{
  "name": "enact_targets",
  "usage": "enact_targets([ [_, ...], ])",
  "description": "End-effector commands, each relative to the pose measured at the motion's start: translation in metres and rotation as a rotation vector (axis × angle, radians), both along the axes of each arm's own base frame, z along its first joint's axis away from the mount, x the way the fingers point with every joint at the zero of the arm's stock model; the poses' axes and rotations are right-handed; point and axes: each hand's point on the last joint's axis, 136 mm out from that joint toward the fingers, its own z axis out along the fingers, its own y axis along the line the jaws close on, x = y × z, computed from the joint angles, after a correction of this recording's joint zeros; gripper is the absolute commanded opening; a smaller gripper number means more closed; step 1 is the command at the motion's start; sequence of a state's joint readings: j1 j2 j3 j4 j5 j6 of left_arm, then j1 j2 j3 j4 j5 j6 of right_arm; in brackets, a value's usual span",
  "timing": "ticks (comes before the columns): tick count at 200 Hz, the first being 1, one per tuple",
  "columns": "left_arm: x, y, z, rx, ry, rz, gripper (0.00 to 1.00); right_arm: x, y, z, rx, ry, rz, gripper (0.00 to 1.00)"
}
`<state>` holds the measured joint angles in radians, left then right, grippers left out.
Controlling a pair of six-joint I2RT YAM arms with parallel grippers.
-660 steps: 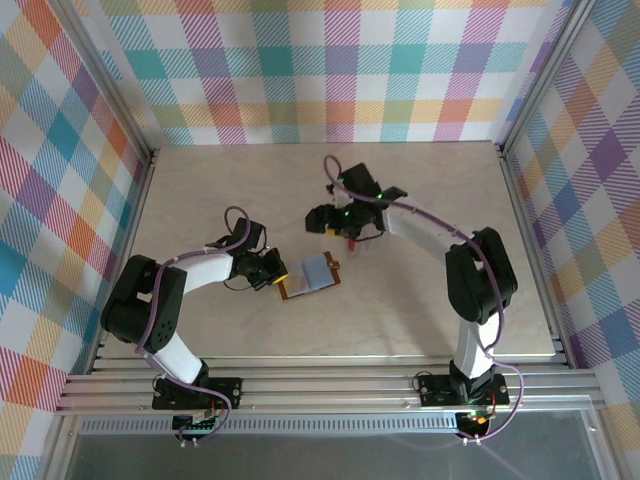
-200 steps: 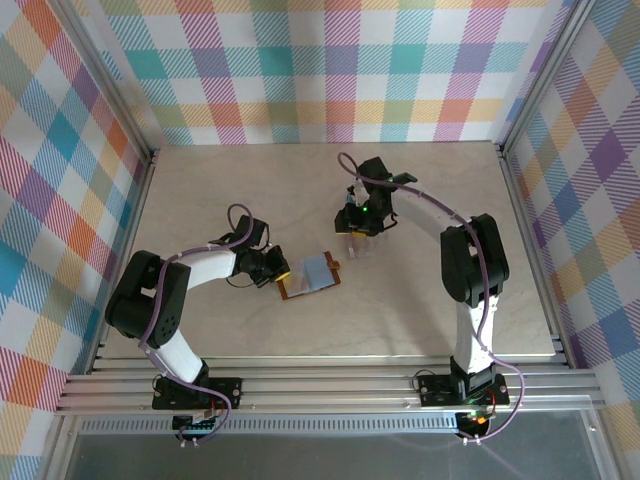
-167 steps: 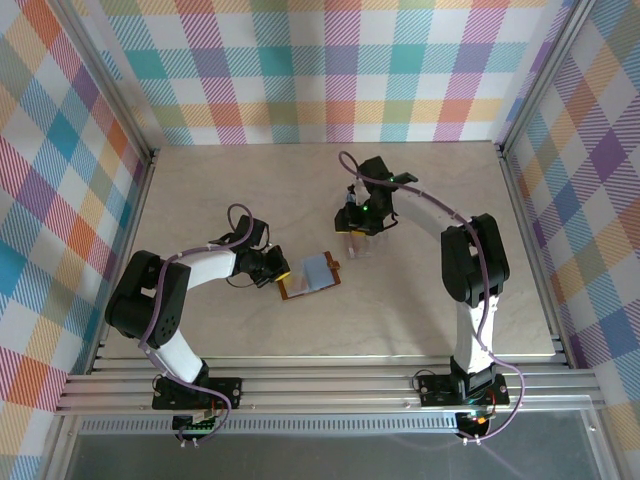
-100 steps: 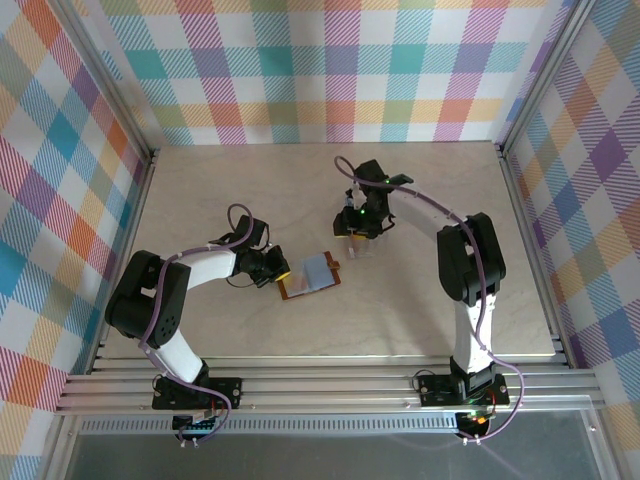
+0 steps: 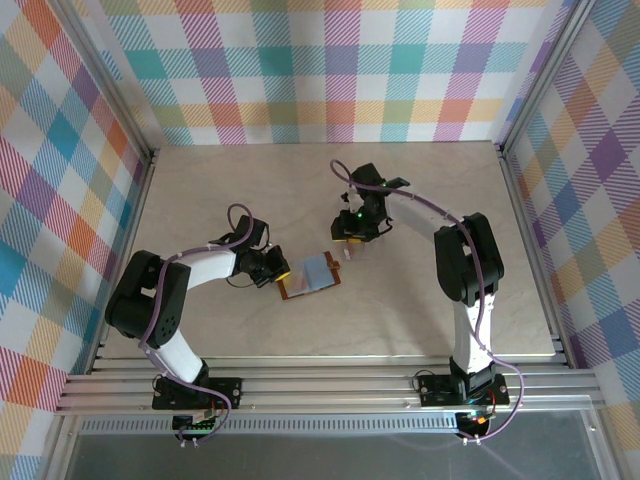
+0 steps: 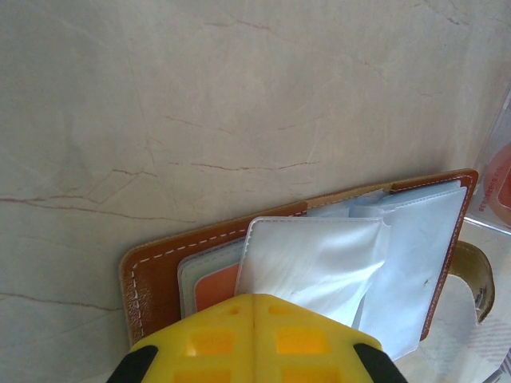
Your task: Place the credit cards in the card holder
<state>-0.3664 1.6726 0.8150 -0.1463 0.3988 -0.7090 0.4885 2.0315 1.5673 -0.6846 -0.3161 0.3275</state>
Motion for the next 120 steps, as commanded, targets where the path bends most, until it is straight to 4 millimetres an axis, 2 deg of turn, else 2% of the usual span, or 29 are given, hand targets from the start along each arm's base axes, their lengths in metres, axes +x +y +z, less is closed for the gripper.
enact_targets([
  [1, -0.0382, 0.0223, -0.0404, 0.13, 0.15, 0.0, 0.0, -0.0047, 0.0019, 0.0106, 0.056, 0.006, 0.003, 0.42],
  [39, -0.0383, 0.0223, -0.0408, 0.13, 0.151, 0.0, 0.0, -0.0027, -0.0008, 0.0122, 0.063, 0.0, -0.011, 0.33],
  [120, -0.0388, 0.0222, -0.0427, 0.131, 0.157, -0.001, 0.0, -0.0013, -0.0045, 0.0169, 0.064, -0.012, -0.024, 0.19],
])
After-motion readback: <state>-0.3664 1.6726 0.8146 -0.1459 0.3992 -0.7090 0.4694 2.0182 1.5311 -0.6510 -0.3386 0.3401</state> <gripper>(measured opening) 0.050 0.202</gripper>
